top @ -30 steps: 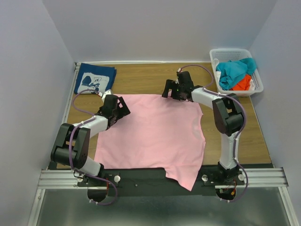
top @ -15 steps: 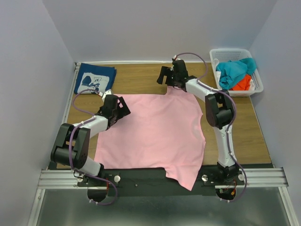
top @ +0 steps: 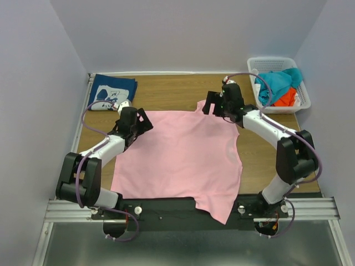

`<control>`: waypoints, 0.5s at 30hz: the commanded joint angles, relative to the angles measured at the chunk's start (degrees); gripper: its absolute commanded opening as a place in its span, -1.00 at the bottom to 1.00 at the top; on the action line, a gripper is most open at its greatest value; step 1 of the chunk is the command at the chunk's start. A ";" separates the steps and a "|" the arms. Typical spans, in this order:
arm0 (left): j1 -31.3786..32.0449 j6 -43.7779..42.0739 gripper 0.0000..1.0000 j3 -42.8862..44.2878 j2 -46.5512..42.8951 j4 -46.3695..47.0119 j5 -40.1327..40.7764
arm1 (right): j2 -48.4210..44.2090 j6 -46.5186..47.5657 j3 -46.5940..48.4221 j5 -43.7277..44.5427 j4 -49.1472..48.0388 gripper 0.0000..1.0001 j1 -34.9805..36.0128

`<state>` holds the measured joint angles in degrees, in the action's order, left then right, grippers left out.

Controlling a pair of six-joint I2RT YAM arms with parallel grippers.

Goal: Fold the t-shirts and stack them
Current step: Flatten the tshirt out

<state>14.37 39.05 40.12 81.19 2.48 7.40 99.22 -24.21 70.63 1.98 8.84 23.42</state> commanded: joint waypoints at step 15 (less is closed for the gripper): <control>0.39 -0.28 0.97 7.78 9.86 -3.54 -2.82 | 9.31 -2.33 -0.68 9.70 8.99 1.00 -1.97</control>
<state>14.37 39.16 45.67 87.48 -0.12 6.85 105.25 -25.10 67.18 7.49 15.18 22.79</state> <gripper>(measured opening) 0.983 0.998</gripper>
